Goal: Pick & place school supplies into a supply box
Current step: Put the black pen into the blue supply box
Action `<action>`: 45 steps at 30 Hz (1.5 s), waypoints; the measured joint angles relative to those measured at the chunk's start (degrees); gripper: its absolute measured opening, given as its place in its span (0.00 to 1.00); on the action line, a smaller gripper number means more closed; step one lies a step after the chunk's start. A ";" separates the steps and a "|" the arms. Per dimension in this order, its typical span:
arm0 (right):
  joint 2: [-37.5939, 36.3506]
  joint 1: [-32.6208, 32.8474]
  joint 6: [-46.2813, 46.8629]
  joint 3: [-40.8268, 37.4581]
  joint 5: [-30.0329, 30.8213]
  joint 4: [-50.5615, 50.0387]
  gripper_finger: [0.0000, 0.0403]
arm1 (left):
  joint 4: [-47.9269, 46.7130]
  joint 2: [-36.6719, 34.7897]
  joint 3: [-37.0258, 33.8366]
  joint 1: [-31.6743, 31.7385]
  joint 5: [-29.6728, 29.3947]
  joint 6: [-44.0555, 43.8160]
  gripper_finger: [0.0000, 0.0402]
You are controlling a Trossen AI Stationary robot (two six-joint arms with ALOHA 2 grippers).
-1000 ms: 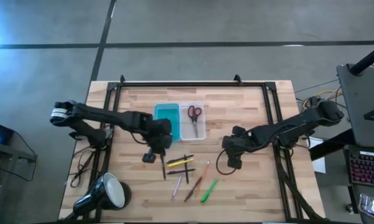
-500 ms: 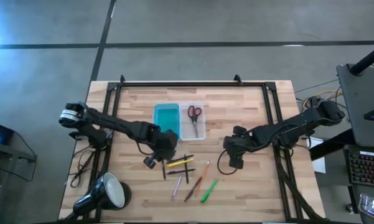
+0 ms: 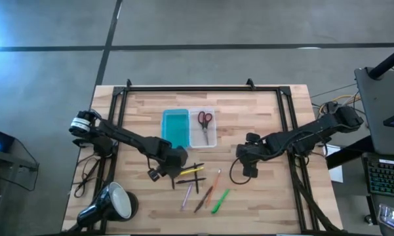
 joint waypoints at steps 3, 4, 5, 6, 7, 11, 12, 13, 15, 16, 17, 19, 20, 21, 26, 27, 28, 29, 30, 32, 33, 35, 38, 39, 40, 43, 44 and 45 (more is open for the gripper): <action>0.00 0.00 0.01 -0.17 -0.02 -0.01 0.47 | 1.95 0.63 -0.47 -0.24 -0.36 1.70 0.34; 0.00 0.00 0.01 -0.21 -0.01 0.01 0.47 | 1.97 1.02 -0.49 -0.25 -0.59 1.91 0.34; 0.00 0.00 -0.01 -0.26 -0.02 -0.01 0.47 | 1.88 1.46 -0.55 -0.25 -1.04 2.03 0.34; 0.00 0.00 0.01 -0.32 0.00 0.03 0.47 | 1.86 2.01 -0.55 -0.25 -1.58 2.07 0.34; 0.00 0.00 0.01 -0.34 0.00 0.02 0.47 | 1.92 2.66 -0.55 -0.25 -2.34 2.09 0.34; 0.03 0.00 0.01 -0.35 0.00 0.03 0.47 | 1.76 5.28 -0.39 -0.25 -4.16 2.80 0.34; 0.04 0.00 0.04 -0.36 0.00 0.02 0.47 | 1.81 5.68 -0.40 -0.25 -4.34 3.12 0.34; 0.04 0.00 0.08 -0.36 0.00 0.03 0.47 | 1.79 5.98 -0.33 -0.25 -4.70 3.66 0.34; 0.04 0.00 0.19 -0.36 0.02 0.01 0.47 | 1.70 6.46 -0.31 -0.32 -5.75 4.39 0.32; 0.04 0.00 0.19 -0.39 0.00 0.03 0.47 | 1.68 6.48 -0.33 -0.36 -5.88 4.43 0.30; 0.04 0.00 0.21 -0.43 0.02 0.03 0.47 | 1.58 6.35 -0.35 -0.34 -5.80 4.41 0.28; 0.04 0.00 0.21 -0.50 0.04 0.03 0.47 | 1.46 6.25 -0.41 -0.34 -5.74 4.41 0.23; 0.04 0.00 0.23 -0.59 0.13 0.06 0.47 | 1.38 6.15 -0.46 -0.35 -5.71 4.42 0.19; 0.04 0.00 0.21 -0.69 0.32 0.03 0.47 | 1.25 6.14 -0.48 -0.36 -5.60 4.41 0.16; 0.01 0.11 0.22 -0.88 0.48 0.03 0.47 | 1.38 5.89 -0.51 -0.35 -6.20 4.41 0.03; -0.10 0.30 0.22 -0.75 0.68 0.03 0.47 | 1.51 5.66 -0.51 -0.34 -6.78 4.46 0.03; -0.34 0.42 0.26 -0.60 1.19 0.08 0.47 | 1.55 5.49 -0.51 -0.34 -7.46 4.62 0.03; -0.58 0.64 0.54 -0.40 2.05 0.11 0.46 | 1.26 5.08 -0.40 -0.34 -8.32 4.97 0.03; -0.94 0.79 0.98 -0.32 3.04 0.24 0.46 | 0.17 4.58 -0.08 -0.34 -9.96 5.39 0.03; -1.64 0.81 1.34 -0.32 4.85 0.09 0.45 | -3.31 3.61 1.21 -0.03 -12.07 5.64 0.03; -2.09 0.76 1.35 -0.32 5.42 0.07 0.44 | -4.76 2.75 2.38 0.15 -13.11 5.67 0.03; -3.28 0.76 1.44 -0.34 7.25 0.01 0.44 | -7.02 1.21 4.99 0.83 -14.88 5.79 0.03; -5.28 0.79 1.75 -0.34 10.31 -0.14 0.42 | -8.40 0.41 9.28 3.03 -16.47 7.31 0.02; -5.96 0.79 1.82 -0.34 11.57 -0.22 0.42 | -7.75 0.45 10.83 4.19 -16.97 8.25 0.02; -6.54 0.76 2.19 -0.34 12.81 -0.31 0.41 | -6.78 0.72 12.42 5.56 -17.25 9.49 0.02; -8.02 0.76 4.57 -0.50 16.15 -1.28 0.40 | -4.48 2.79 16.58 10.29 -17.24 13.77 0.02; -8.28 0.76 4.98 -0.62 16.64 -1.74 0.40 | -4.47 4.00 17.63 11.96 -17.24 15.74 0.02; -8.59 0.76 5.41 -0.76 16.79 -1.98 0.40 | -4.17 5.40 18.66 13.64 -17.67 17.97 0.02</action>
